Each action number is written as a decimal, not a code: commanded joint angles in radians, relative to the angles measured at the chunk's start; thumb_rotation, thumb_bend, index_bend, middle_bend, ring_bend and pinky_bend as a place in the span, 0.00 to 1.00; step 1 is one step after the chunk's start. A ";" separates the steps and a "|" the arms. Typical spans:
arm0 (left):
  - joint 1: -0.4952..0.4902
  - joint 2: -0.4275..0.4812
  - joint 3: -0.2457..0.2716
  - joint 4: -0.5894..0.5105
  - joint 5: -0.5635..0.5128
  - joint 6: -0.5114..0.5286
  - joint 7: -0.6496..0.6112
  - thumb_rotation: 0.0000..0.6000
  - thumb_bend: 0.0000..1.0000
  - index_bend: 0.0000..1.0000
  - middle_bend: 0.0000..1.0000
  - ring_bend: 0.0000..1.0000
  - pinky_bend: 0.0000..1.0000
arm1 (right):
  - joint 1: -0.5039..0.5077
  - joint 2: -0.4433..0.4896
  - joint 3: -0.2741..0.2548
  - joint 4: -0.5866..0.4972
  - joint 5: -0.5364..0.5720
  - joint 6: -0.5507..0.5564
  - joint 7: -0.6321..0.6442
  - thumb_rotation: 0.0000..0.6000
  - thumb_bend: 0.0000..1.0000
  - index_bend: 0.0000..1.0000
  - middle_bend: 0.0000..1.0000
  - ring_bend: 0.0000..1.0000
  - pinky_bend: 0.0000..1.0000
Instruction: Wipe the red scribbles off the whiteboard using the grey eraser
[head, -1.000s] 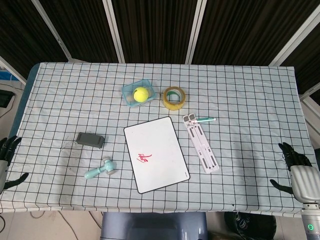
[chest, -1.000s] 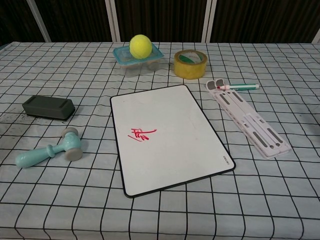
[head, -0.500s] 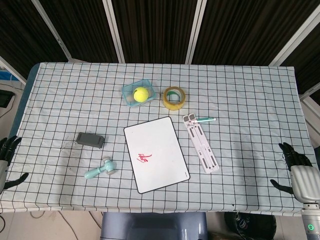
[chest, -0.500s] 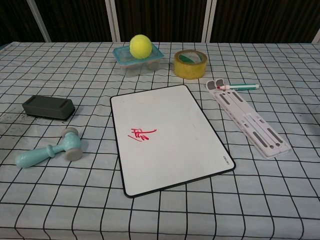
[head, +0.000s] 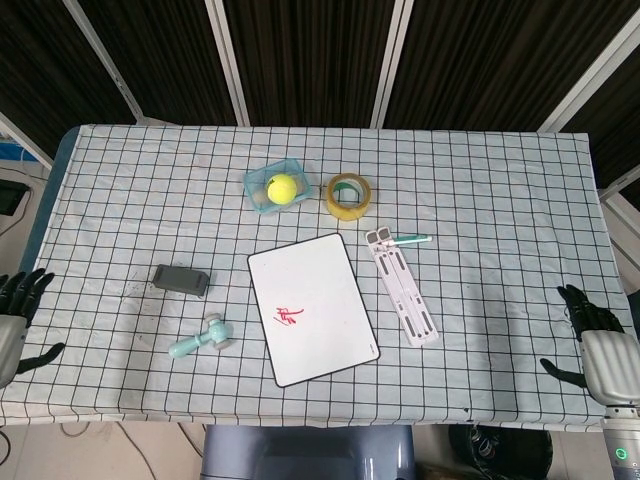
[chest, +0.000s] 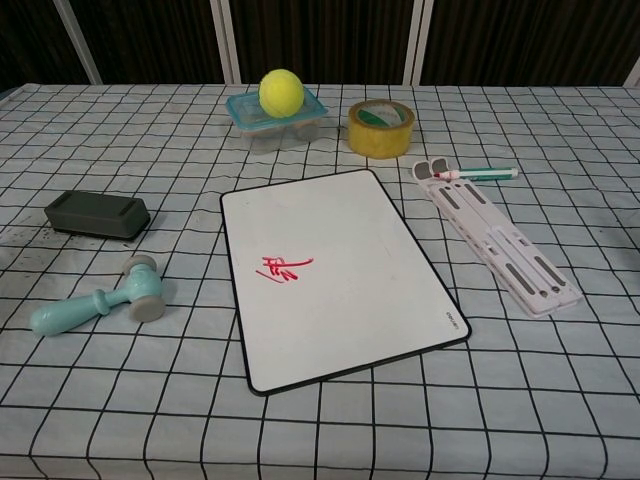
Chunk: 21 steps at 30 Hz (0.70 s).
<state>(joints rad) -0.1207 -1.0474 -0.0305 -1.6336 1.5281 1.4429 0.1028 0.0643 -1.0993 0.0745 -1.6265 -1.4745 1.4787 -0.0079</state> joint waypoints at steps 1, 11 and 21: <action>-0.061 0.009 -0.021 -0.050 0.006 -0.071 0.074 1.00 0.12 0.00 0.04 0.00 0.02 | 0.000 0.001 0.000 0.000 0.001 0.000 0.001 1.00 0.08 0.06 0.11 0.20 0.21; -0.305 0.015 -0.110 -0.139 -0.221 -0.448 0.320 1.00 0.13 0.00 0.06 0.00 0.02 | 0.000 -0.001 -0.003 0.003 0.001 -0.005 0.004 1.00 0.08 0.06 0.11 0.20 0.21; -0.479 -0.046 -0.152 -0.092 -0.471 -0.624 0.469 1.00 0.13 0.11 0.16 0.00 0.02 | 0.003 -0.005 -0.001 0.000 0.008 -0.011 -0.007 1.00 0.07 0.06 0.11 0.20 0.21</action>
<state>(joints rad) -0.5686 -1.0732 -0.1730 -1.7414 1.0918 0.8462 0.5484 0.0667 -1.1042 0.0731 -1.6261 -1.4670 1.4679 -0.0151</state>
